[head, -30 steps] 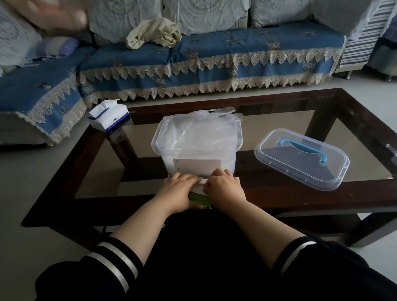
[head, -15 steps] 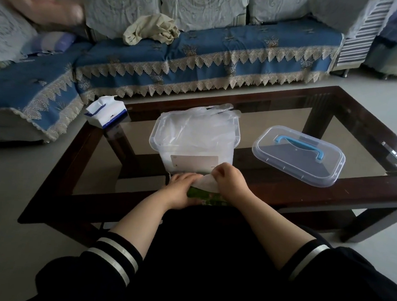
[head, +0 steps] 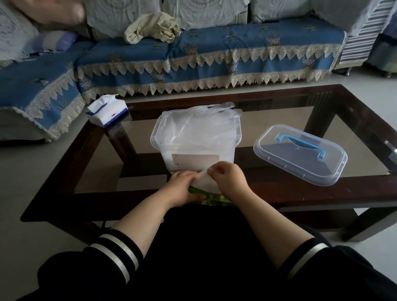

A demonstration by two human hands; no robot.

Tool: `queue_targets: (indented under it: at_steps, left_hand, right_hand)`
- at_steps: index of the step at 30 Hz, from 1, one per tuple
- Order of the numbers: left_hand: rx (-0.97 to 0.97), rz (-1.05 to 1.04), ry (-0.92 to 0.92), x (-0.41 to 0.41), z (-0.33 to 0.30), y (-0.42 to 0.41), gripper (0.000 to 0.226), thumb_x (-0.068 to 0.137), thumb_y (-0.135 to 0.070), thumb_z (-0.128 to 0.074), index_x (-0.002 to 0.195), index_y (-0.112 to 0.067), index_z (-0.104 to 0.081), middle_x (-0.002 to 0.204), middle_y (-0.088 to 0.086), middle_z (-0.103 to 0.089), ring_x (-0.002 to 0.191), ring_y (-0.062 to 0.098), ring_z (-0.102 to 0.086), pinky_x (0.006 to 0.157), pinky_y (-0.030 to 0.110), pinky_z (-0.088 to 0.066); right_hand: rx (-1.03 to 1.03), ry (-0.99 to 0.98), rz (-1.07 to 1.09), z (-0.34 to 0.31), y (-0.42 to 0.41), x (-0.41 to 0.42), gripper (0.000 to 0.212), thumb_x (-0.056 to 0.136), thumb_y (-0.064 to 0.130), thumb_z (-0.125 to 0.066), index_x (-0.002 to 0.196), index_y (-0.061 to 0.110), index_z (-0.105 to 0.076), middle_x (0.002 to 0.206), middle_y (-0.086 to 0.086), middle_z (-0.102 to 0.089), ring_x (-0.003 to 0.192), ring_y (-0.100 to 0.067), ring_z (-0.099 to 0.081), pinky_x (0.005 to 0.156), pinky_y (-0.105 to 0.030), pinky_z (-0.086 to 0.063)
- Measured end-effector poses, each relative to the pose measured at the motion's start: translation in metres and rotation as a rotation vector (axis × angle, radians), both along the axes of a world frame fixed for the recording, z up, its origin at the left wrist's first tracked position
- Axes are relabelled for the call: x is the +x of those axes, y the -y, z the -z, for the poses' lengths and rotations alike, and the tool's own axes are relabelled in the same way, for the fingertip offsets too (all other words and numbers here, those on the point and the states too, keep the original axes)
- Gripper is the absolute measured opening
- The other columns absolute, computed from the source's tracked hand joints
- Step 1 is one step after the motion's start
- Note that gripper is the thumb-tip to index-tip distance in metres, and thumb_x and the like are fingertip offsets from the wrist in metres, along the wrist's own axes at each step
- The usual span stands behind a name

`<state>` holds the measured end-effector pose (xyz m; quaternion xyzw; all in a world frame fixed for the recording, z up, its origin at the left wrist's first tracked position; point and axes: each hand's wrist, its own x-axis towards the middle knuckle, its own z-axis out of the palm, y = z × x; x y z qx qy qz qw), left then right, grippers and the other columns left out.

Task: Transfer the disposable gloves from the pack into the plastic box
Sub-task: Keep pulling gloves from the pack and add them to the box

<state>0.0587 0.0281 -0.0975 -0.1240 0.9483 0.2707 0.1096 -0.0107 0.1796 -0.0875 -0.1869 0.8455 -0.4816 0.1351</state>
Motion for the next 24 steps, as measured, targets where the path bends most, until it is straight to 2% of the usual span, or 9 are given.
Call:
queue_targets:
  at_steps: [3, 6, 11, 14, 17, 19, 20, 22, 24]
  left_hand:
    - [-0.009, -0.008, -0.025, -0.003, -0.002, 0.0, 0.052, 0.079, -0.037, -0.078, 0.126, -0.025, -0.058, 0.138, 0.004, -0.049, 0.131, 0.026, -0.037, 0.109, 0.042, -0.036]
    - [0.028, 0.032, -0.071, -0.003, -0.003, 0.0, 0.025, 0.08, -0.033, -0.077, 0.097, -0.038, -0.06, 0.126, 0.003, -0.059, 0.123, 0.029, -0.048, 0.103, 0.045, -0.043]
    - [-0.086, 0.063, -0.034, -0.002, -0.003, -0.004, 0.048, 0.082, -0.032, -0.075, 0.125, -0.018, -0.06, 0.131, 0.001, -0.054, 0.129, 0.024, -0.04, 0.108, 0.04, -0.035]
    - [-0.103, 0.062, -0.022, 0.001, -0.008, -0.008, 0.059, 0.083, -0.038, -0.073, 0.135, -0.024, -0.049, 0.138, -0.004, -0.048, 0.134, 0.023, -0.035, 0.109, 0.043, -0.035]
    - [-0.334, 0.08, -0.008, 0.009, -0.021, -0.007, 0.07, 0.082, -0.054, -0.068, 0.141, -0.03, -0.039, 0.144, -0.008, -0.043, 0.135, 0.021, -0.035, 0.104, 0.046, -0.036]
    - [-0.495, 0.046, -0.149, 0.014, -0.031, -0.008, 0.063, 0.084, -0.061, -0.06, 0.138, -0.031, -0.046, 0.139, -0.009, -0.051, 0.128, 0.02, -0.045, 0.097, 0.041, -0.039]
    - [-0.511, 0.005, -0.311, 0.016, -0.037, -0.009, 0.053, 0.087, -0.06, -0.055, 0.129, -0.028, -0.056, 0.128, -0.007, -0.06, 0.118, 0.02, -0.054, 0.088, 0.036, -0.042]
    - [-0.295, -0.131, -0.66, 0.02, -0.05, -0.015, 0.049, 0.093, -0.057, -0.042, 0.107, -0.018, -0.067, 0.101, -0.003, -0.07, 0.093, 0.019, -0.065, 0.074, 0.032, -0.049]
    - [0.095, -0.207, -0.821, 0.021, -0.07, -0.025, 0.066, 0.087, -0.073, -0.029, 0.104, -0.02, -0.065, 0.093, -0.009, -0.069, 0.087, 0.009, -0.066, 0.072, 0.02, -0.052]
  right_hand:
    - [-0.323, 0.194, 0.063, -0.009, -0.009, -0.001, 0.01, 0.092, 0.016, -0.063, 0.086, 0.009, -0.067, 0.071, 0.001, -0.058, 0.064, -0.01, -0.049, 0.061, -0.023, -0.037]
    - [-0.616, 0.361, 0.079, -0.02, -0.02, -0.001, 0.016, 0.092, 0.01, -0.06, 0.078, 0.014, -0.063, 0.076, -0.003, -0.058, 0.072, -0.014, -0.05, 0.068, -0.024, -0.039]
    - [-0.965, 0.588, -0.016, -0.045, -0.042, -0.005, 0.009, 0.087, 0.018, -0.056, 0.079, 0.017, -0.06, 0.084, -0.001, -0.063, 0.079, -0.016, -0.06, 0.078, -0.041, -0.049]
    - [-1.046, 0.564, 0.024, -0.055, -0.059, -0.008, 0.014, 0.082, 0.026, -0.056, 0.089, 0.015, -0.062, 0.095, -0.002, -0.066, 0.095, -0.021, -0.06, 0.092, -0.046, -0.047]
    - [-1.044, 0.487, 0.069, -0.057, -0.067, -0.008, 0.019, 0.079, 0.029, -0.059, 0.09, 0.015, -0.067, 0.095, 0.0, -0.069, 0.098, -0.022, -0.062, 0.093, -0.041, -0.049]
    - [-1.042, 0.443, 0.092, -0.057, -0.068, -0.007, 0.02, 0.078, 0.029, -0.062, 0.089, 0.016, -0.071, 0.093, 0.0, -0.07, 0.095, -0.02, -0.064, 0.092, -0.04, -0.05]
    - [-1.038, 0.42, 0.097, -0.058, -0.067, -0.005, 0.023, 0.075, 0.03, -0.065, 0.09, 0.015, -0.071, 0.093, 0.0, -0.071, 0.093, -0.019, -0.065, 0.093, -0.041, -0.05]
    - [-1.024, 0.373, 0.103, -0.057, -0.065, -0.002, 0.036, 0.07, 0.033, -0.069, 0.098, 0.01, -0.07, 0.096, -0.002, -0.072, 0.094, -0.02, -0.066, 0.097, -0.045, -0.049]
    - [-1.009, 0.304, 0.112, -0.055, -0.06, 0.003, 0.043, 0.071, 0.033, -0.072, 0.105, 0.007, -0.069, 0.108, -0.008, -0.07, 0.105, -0.026, -0.064, 0.099, -0.05, -0.047]
